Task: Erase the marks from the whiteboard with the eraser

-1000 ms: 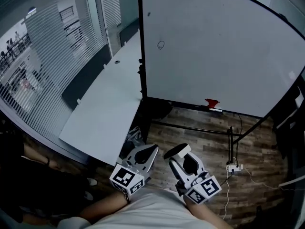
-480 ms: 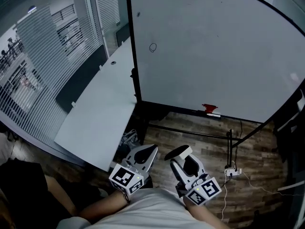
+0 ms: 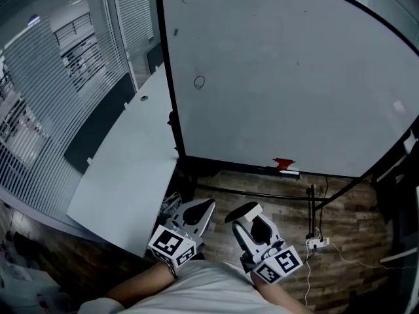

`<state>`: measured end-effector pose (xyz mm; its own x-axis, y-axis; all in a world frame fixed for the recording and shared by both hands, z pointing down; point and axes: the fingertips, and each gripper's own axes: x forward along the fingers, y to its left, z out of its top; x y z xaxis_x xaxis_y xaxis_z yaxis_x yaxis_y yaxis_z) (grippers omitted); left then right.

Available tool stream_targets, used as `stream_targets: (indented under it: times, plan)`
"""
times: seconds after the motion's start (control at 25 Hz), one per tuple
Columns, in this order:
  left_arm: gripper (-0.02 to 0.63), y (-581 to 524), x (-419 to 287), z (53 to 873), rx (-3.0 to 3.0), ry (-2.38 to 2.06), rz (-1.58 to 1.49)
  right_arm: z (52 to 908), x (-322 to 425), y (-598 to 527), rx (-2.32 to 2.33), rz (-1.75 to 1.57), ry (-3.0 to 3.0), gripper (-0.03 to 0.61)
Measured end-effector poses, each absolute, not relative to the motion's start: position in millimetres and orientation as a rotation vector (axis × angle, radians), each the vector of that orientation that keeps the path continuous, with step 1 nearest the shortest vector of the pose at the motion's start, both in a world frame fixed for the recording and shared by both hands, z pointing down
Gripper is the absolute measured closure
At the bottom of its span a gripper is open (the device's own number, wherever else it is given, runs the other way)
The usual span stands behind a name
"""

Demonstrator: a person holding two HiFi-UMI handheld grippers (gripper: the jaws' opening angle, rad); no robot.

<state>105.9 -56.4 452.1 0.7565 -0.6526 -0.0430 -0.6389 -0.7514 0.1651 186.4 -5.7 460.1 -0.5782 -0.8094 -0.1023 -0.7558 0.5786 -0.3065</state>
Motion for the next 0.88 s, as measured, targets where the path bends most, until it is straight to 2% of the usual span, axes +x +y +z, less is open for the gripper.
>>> stream_targets:
  times: [0.44,0.88]
  plan:
    - [0.606,-176.5,65.9,412.9,2.872,-1.01,-0.19,429.2,146.9,-123.7,-1.339,-0.263,2.547,0.345]
    - [0.606,-257.0,3.4,406.9,2.9,-0.978,-0.198,422.6,86.2,-211.6,-1.36,-0.231,2.526,0.345]
